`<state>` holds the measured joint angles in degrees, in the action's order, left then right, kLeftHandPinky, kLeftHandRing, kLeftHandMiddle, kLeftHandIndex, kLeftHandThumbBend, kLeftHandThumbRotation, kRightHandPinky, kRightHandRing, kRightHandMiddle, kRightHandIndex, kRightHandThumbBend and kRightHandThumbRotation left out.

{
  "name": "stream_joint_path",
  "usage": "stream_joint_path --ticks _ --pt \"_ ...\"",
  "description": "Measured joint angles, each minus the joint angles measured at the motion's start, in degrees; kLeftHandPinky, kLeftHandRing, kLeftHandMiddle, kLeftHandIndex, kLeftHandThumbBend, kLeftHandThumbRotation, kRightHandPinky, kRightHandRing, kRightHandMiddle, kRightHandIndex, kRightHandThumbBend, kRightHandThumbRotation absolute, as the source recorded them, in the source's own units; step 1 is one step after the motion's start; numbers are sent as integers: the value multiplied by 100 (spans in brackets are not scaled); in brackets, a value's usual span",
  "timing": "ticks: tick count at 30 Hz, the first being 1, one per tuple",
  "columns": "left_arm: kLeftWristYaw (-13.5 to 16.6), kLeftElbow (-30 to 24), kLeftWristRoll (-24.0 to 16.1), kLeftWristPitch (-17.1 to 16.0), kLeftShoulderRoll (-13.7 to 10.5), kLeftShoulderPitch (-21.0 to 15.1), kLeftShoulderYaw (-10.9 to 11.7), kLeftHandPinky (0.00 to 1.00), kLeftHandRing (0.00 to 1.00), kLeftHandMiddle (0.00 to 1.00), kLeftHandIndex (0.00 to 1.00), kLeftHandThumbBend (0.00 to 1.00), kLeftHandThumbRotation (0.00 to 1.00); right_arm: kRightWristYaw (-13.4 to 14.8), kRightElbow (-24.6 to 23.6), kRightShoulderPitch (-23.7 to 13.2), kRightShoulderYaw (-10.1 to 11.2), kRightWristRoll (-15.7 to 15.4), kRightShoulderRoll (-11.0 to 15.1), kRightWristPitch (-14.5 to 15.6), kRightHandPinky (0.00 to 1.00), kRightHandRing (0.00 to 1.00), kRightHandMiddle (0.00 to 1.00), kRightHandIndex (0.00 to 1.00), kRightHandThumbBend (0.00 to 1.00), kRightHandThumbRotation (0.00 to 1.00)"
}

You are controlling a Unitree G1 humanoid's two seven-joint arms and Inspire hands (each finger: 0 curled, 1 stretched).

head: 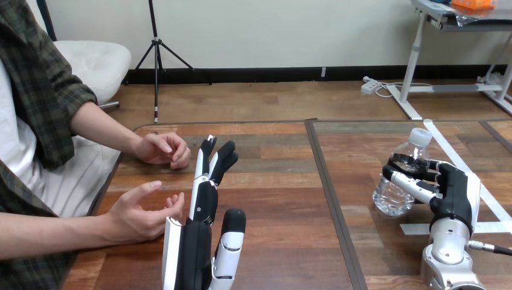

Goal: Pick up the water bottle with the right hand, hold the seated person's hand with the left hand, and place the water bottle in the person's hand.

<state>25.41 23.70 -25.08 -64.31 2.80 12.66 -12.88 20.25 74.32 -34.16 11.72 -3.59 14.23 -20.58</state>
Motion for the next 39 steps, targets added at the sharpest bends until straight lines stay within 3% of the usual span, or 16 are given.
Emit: stream_joint_path --ticks 10,39 --pt "5 -1 -7 14 0 2 0 98 89 91 99 42 100 2 12 2 4 2 -2 -79 45 50 54 56 78 0" --pt "-19 -1 22 21 0 5 0 98 90 92 99 40 100 32 13 5 -71 -129 -17 -704 46 47 51 53 77 0"
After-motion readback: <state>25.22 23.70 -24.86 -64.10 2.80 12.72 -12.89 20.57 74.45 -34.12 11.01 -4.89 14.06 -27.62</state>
